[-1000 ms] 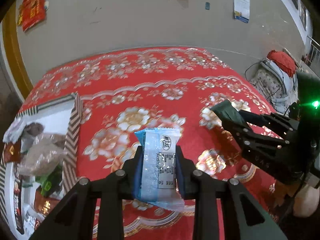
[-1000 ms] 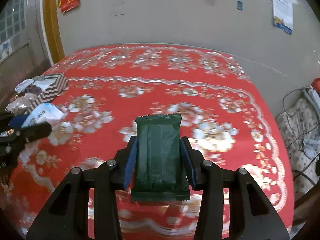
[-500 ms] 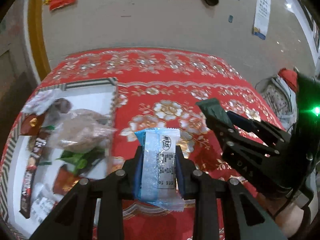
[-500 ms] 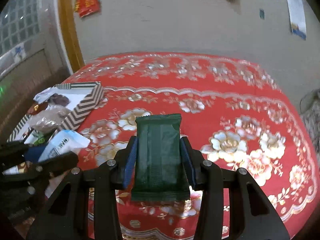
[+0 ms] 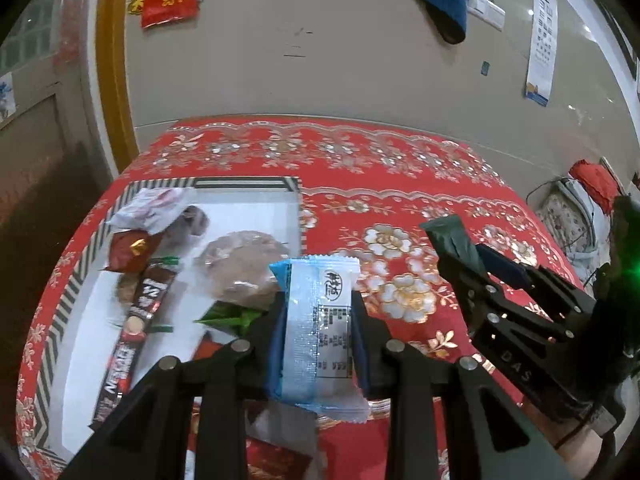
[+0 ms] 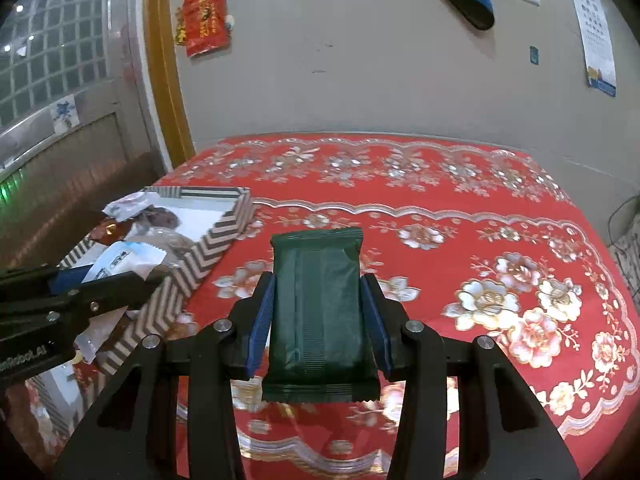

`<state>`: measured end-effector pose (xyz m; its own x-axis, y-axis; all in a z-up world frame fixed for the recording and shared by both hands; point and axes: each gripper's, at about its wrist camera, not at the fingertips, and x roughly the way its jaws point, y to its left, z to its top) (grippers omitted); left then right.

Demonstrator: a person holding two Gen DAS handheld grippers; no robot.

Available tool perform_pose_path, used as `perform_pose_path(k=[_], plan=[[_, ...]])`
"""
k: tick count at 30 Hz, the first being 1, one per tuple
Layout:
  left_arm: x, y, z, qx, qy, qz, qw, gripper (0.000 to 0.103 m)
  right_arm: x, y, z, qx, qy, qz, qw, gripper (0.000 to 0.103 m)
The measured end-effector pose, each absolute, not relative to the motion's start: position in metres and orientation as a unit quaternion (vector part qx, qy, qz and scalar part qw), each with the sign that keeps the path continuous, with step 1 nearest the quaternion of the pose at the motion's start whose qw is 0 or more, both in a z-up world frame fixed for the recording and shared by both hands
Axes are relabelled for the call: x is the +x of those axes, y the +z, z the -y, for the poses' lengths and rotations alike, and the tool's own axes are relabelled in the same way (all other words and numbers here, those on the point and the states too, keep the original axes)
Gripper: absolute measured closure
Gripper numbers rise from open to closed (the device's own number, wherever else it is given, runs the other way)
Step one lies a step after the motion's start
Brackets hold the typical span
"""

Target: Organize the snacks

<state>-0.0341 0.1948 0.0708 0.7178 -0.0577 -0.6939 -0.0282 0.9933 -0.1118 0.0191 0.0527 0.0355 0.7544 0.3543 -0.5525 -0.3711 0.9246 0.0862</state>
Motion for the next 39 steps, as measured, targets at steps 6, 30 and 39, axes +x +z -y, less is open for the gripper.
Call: perform_pose_path(k=[6,30,39], plan=[[-0.038,0.066,-0.225,-0.049,0.013,-0.379,0.924,0.072,0.009,0.047,-0.079,-0.019,0.222,-0.278,0.935,0.061],[-0.076,0.06,-0.314,-0.044,0.113,-0.35,0.929,0.011,-0.02,0.05,-0.194,-0.024,0.407,-0.257,0.876,0.058],[-0.082,0.065,-0.3,0.003,0.124,-0.365,0.923,0.0,-0.018,0.051,-0.166,0.025,0.434,-0.249,0.866,0.046]])
